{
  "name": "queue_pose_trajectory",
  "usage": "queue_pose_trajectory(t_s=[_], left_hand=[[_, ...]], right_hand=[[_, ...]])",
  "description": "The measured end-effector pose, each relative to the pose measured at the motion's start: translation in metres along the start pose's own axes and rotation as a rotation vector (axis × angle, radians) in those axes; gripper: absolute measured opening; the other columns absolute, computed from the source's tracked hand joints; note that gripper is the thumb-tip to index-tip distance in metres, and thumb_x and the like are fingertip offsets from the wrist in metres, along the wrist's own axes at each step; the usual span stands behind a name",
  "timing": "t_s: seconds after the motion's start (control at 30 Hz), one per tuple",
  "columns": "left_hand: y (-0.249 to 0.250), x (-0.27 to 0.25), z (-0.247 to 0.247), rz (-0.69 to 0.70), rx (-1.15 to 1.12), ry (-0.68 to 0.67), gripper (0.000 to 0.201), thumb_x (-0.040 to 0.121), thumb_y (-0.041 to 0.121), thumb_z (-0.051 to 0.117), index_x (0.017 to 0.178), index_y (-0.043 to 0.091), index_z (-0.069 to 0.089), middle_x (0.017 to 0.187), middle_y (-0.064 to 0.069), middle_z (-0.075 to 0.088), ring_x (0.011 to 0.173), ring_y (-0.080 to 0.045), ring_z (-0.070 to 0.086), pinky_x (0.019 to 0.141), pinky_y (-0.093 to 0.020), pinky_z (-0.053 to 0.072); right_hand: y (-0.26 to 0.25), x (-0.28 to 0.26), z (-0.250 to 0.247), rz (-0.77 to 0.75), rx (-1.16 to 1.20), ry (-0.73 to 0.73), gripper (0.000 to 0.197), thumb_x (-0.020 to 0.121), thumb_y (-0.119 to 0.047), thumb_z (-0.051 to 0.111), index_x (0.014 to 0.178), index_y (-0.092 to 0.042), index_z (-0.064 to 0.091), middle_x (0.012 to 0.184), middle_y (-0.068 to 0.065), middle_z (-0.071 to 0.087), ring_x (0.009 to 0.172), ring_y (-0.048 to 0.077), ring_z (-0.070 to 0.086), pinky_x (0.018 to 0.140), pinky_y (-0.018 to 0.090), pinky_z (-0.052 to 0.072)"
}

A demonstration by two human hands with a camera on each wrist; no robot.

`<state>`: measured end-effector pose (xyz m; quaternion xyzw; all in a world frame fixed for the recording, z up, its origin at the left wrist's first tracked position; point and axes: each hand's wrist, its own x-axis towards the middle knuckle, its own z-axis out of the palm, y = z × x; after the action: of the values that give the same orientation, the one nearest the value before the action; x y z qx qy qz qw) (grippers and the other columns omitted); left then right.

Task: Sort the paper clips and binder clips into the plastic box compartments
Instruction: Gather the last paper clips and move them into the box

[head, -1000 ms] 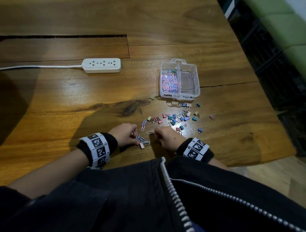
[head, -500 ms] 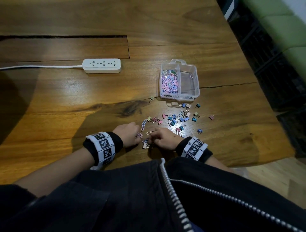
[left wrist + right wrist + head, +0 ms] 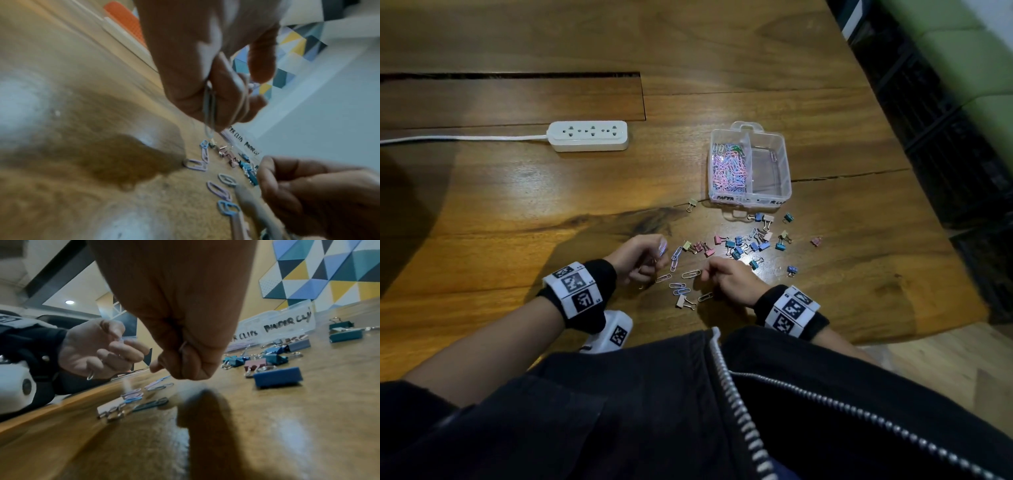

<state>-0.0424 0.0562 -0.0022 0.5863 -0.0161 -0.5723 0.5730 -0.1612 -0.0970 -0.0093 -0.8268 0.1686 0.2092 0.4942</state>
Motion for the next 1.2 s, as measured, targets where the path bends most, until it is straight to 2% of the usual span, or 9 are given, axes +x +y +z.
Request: queue_pose_trajectory(t_s=[0.13,0.27,0.4,0.47,0.6,0.73,0.87,1.0,1.2], left_hand=[[-0.002,0.001,0.002,0.007,0.011,-0.048,0.019,0.079,0.019,0.049,0.065,0.014,0.037,0.045,0.004,0.047,0.028,-0.002,0.028,0.029,-0.007,0.016],[-0.002,0.005,0.006,0.005,0.268,0.007,0.026,0.094,0.015,0.045,0.069,0.015,0.040,0.050,0.004,0.048,0.029,-0.002,0.030,0.029,-0.011,0.019],[-0.004,0.004,0.012,0.024,0.581,0.034,0.022,0.098,0.012,0.038,0.078,0.017,0.046,0.064,-0.002,0.046,0.040,-0.002,0.041,0.036,-0.010,0.030],[-0.007,0.004,0.013,0.090,0.922,0.063,0.022,0.097,0.022,0.039,0.081,0.017,0.052,0.072,0.000,0.049,0.061,-0.010,0.046,0.051,-0.015,0.033],[-0.013,0.003,0.014,0.173,1.529,0.084,0.025,0.086,0.037,0.058,0.100,0.016,0.058,0.090,0.001,0.058,0.082,-0.016,0.051,0.065,-0.025,0.036],[-0.019,0.004,0.023,0.233,1.629,0.129,0.031,0.081,0.044,0.061,0.098,0.019,0.058,0.096,0.001,0.060,0.090,-0.019,0.055,0.065,-0.026,0.035],[-0.026,0.008,0.030,0.218,1.712,0.116,0.027,0.087,0.038,0.055,0.103,0.016,0.057,0.113,-0.004,0.061,0.106,-0.025,0.057,0.074,-0.030,0.041],[-0.030,0.005,0.030,0.220,1.768,0.103,0.021,0.089,0.034,0.046,0.097,0.017,0.055,0.110,-0.006,0.062,0.102,-0.028,0.059,0.076,-0.035,0.046],[-0.025,0.001,0.019,0.251,1.499,0.048,0.019,0.088,0.024,0.049,0.071,0.019,0.041,0.081,-0.003,0.055,0.077,-0.023,0.053,0.068,-0.031,0.039]], right_hand=[[0.005,-0.004,0.005,-0.064,-0.211,-0.002,0.016,0.088,-0.016,0.051,0.094,-0.002,0.057,0.092,0.009,0.057,0.086,0.016,0.048,0.080,0.027,0.037],[0.011,-0.004,0.006,-0.128,-0.439,-0.001,0.016,0.083,-0.016,0.061,0.094,-0.005,0.058,0.076,-0.014,0.040,0.087,0.013,0.043,0.079,0.021,0.030],[0.006,-0.001,0.004,-0.053,-0.463,-0.042,0.014,0.087,-0.018,0.055,0.095,-0.007,0.056,0.088,-0.004,0.041,0.088,0.011,0.038,0.080,0.021,0.031],[0.003,-0.001,0.002,-0.024,-0.351,-0.013,0.005,0.088,-0.015,0.053,0.084,-0.013,0.051,0.084,-0.004,0.045,0.083,0.012,0.043,0.074,0.018,0.034],[0.004,0.008,-0.004,-0.018,0.055,0.115,0.027,0.087,-0.006,0.051,0.073,-0.028,0.045,0.080,-0.009,0.048,0.082,0.012,0.050,0.079,0.024,0.043],[-0.002,0.013,-0.007,0.067,0.472,0.116,0.031,0.090,0.003,0.038,0.075,-0.020,0.052,0.071,-0.003,0.047,0.053,0.005,0.042,0.047,0.015,0.033],[-0.009,0.014,-0.006,0.192,0.758,0.070,0.029,0.094,-0.019,0.036,0.066,-0.015,0.045,0.062,0.001,0.041,0.050,0.011,0.034,0.048,0.023,0.024],[-0.003,0.023,0.002,0.061,0.255,0.143,0.027,0.086,-0.024,0.057,0.064,-0.020,0.043,0.061,-0.003,0.048,0.053,0.007,0.047,0.056,0.018,0.041],[0.005,0.029,0.014,-0.082,-0.403,0.163,0.019,0.082,-0.021,0.062,0.093,-0.008,0.056,0.104,0.011,0.057,0.097,0.024,0.051,0.085,0.032,0.040]])
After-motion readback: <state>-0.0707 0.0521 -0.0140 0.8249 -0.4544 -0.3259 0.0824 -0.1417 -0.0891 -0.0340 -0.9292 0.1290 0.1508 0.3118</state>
